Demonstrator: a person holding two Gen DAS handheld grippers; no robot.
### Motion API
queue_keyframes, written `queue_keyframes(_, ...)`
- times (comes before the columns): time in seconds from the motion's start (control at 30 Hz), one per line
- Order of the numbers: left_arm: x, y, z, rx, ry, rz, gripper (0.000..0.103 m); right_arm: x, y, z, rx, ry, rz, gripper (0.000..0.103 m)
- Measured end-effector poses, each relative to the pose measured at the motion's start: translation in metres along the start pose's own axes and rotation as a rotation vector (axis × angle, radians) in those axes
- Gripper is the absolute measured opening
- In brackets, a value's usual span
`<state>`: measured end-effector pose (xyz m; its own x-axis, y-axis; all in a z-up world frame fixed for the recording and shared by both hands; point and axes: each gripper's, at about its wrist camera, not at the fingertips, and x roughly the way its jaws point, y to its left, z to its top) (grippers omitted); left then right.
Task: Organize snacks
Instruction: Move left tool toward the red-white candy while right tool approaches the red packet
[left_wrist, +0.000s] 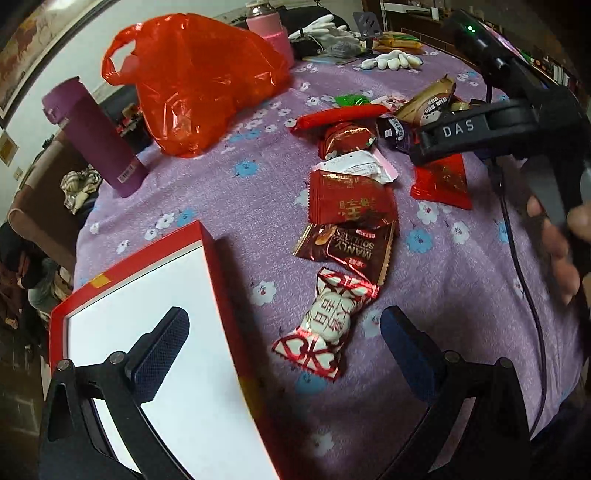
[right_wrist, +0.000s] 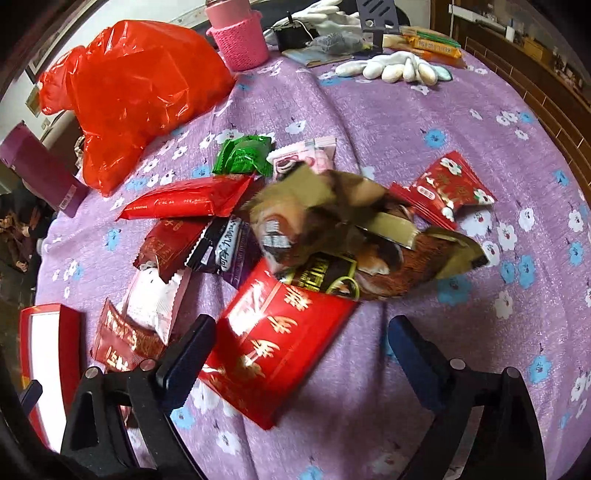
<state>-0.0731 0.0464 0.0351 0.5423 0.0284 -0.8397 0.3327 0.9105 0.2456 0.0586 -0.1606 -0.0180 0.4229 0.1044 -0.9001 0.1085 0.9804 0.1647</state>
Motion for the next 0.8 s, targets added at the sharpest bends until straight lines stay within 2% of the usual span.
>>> queue_keyframes(0.1, 0.008, -0.003, 0.003, 0.004, 0.028, -0.016, 0.103, 0.006, 0.009, -0.003, -0.022, -0.015, -0.039, 0.097)
queue_keyframes(0.3, 0.027, -0.01, 0.002, 0.023, 0.11, 0.013, 0.103, 0.009, 0.017, -0.008, -0.085, -0.049, -0.075, 0.097)
queue_keyframes(0.6, 0.029, -0.006, 0.0, -0.072, 0.124, -0.037, 0.1, 0.007, 0.02, -0.017, -0.144, -0.065, -0.096, 0.095)
queue_keyframes(0.8, 0.027, -0.003, -0.005, -0.153, 0.161, -0.072, 0.096, 0.004, 0.018, -0.021, -0.197, -0.029, -0.076, 0.093)
